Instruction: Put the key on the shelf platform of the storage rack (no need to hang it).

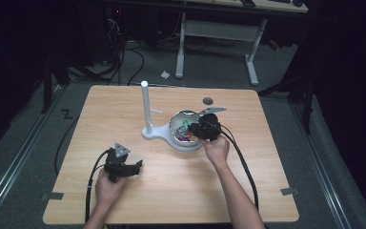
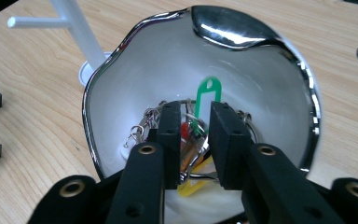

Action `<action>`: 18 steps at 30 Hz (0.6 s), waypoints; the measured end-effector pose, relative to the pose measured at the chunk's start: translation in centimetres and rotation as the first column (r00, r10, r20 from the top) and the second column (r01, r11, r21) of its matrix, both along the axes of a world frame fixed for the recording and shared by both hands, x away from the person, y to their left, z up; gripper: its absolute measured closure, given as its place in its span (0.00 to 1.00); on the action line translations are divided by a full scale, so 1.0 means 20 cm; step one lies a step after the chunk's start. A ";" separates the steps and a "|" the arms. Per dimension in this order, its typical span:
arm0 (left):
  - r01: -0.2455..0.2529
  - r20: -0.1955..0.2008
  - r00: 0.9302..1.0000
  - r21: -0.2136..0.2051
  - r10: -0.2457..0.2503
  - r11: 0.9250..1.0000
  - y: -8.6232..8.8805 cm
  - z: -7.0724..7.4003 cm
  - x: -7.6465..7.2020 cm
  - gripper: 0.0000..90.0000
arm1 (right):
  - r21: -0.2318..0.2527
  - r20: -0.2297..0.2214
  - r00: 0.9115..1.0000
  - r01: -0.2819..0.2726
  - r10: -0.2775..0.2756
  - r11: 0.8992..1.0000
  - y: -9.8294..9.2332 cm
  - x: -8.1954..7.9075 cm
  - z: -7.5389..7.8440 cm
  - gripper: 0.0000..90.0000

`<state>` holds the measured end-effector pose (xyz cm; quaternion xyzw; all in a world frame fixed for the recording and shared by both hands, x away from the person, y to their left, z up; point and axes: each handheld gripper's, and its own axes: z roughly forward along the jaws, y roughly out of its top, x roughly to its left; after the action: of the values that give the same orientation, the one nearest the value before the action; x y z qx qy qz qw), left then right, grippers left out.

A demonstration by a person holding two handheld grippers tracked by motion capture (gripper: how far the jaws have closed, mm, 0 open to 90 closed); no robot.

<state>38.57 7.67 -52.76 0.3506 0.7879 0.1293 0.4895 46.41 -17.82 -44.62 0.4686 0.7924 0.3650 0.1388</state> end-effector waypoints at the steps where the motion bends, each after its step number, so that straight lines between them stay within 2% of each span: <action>1: 0.000 0.000 1.000 0.000 0.000 1.000 0.00 0.00 0.00 0.24 | 0.004 0.002 1.000 0.003 -0.003 1.000 -0.01 0.00 0.00 0.78; 6: 0.000 0.000 1.000 0.000 0.000 1.000 0.00 0.00 0.00 0.24 | 0.030 0.036 0.999 0.025 -0.026 0.999 -0.05 -0.04 0.03 0.68; 10: -0.002 0.000 1.000 -0.001 0.002 1.000 0.00 0.00 0.00 0.24 | 0.042 0.046 0.998 0.049 -0.051 0.998 -0.11 -0.05 0.05 0.61; 14: -0.002 0.000 1.000 0.000 0.002 1.000 0.00 0.00 0.00 0.24 | 0.067 0.073 0.995 0.057 -0.062 0.996 -0.15 -0.08 0.08 0.58; 18: -0.003 0.002 1.000 0.005 0.003 1.000 0.00 0.00 0.00 0.24 | 0.071 0.078 0.994 0.070 -0.075 0.995 -0.20 -0.11 0.09 0.56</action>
<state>38.66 7.68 -52.78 0.3505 0.7875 0.1324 0.4894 44.12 -21.75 -42.83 0.4864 0.7558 0.4050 0.1677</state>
